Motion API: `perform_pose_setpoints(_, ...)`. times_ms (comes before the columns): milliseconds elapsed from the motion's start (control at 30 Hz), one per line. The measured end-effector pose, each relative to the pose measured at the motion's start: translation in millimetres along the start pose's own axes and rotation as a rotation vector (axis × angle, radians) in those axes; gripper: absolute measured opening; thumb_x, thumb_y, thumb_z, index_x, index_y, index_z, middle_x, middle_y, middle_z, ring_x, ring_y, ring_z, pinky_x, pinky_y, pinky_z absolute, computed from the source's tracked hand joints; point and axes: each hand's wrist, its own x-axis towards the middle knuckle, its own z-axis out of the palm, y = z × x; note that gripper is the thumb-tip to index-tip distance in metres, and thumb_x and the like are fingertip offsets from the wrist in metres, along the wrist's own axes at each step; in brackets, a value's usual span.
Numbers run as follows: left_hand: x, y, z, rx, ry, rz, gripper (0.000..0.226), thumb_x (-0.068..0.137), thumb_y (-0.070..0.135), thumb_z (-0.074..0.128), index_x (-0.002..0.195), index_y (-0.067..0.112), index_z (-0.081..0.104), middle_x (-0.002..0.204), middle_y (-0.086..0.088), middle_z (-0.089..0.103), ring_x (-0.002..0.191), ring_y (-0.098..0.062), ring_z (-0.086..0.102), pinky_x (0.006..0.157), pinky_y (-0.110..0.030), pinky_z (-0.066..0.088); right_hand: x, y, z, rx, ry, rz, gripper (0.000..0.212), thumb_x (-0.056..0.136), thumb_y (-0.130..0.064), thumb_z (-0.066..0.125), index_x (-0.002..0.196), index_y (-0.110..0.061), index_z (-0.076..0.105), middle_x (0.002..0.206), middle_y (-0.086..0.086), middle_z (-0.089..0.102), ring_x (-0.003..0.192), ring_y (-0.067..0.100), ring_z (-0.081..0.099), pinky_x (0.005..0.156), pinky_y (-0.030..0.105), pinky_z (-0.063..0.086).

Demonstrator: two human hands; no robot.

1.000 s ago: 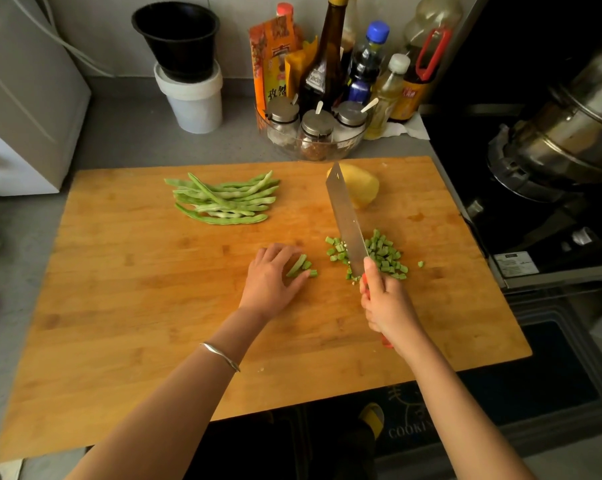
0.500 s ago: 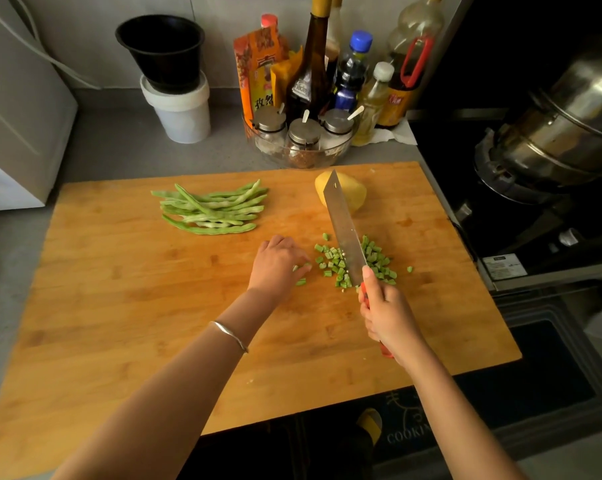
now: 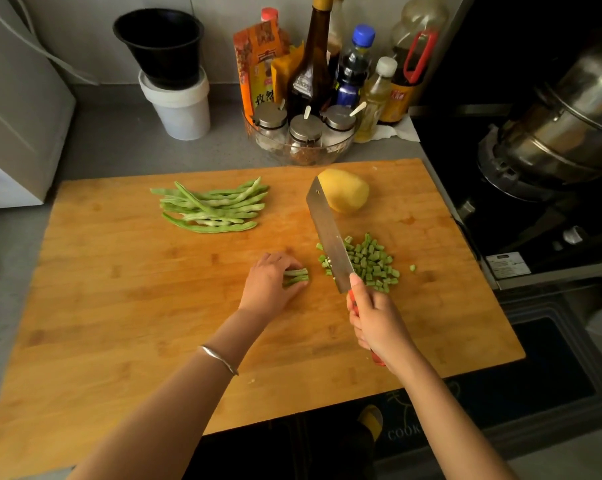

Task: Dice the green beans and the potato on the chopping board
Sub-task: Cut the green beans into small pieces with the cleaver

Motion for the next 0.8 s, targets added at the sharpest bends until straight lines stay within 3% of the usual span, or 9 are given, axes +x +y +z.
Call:
perform_pose_setpoints(133,-0.8,-0.6,2.3,-0.091,0.006,0.051,0.031,0.074,0.032,0.079,0.1,0.018,0.067,0.1,0.002,0.066,0.096,-0.018,0.057,0.093,-0.038,0.042,-1.8,2.9,6.7,-0.027,-0.02,-0.008,0.052,0.099,-0.052,0.035,0.066,-0.013,0.041,0.047,-0.002,0.029,0.035,0.011,0.026,0.038,0.023,0.02)
perform_pose_setpoints(267,-10.5,-12.9,-1.7,-0.099,0.054,0.079,0.047,0.071,0.039,0.079,0.11,0.017,0.065,0.105,0.001,0.062,0.098,-0.017,0.051,0.09,-0.03,0.04,-3.3,7.8,13.5,-0.056,-0.019,-0.004,0.053,0.099,-0.055,0.035,0.067,-0.013,0.043,0.046,-0.004,0.032,0.036,0.009,0.029,0.039,0.02,0.023)
perform_pose_setpoints(467,-15.2,-17.1,-3.9,-0.109,0.087,0.063,0.032,0.076,0.022,0.078,0.106,0.014,0.068,0.1,-0.001,0.061,0.096,-0.019,0.051,0.087,-0.028,0.04,-9.9,12.8,24.9,-0.109,0.0,-0.005,0.054,0.099,-0.055,0.035,0.067,-0.013,0.045,0.041,-0.007,0.034,0.035,0.008,0.031,0.043,0.025,0.024)
perform_pose_setpoints(800,-13.9,-13.3,-1.0,-0.118,0.131,0.036,0.023,0.077,0.021,0.078,0.097,0.016,0.069,0.098,0.004,0.062,0.091,-0.007,0.043,0.085,-0.022,0.034,-16.1,11.5,36.4,-0.122,-0.004,0.033,0.054,0.099,-0.056,0.033,0.067,-0.014,0.044,0.039,-0.009,0.034,0.036,0.008,0.03,0.045,0.026,0.025)
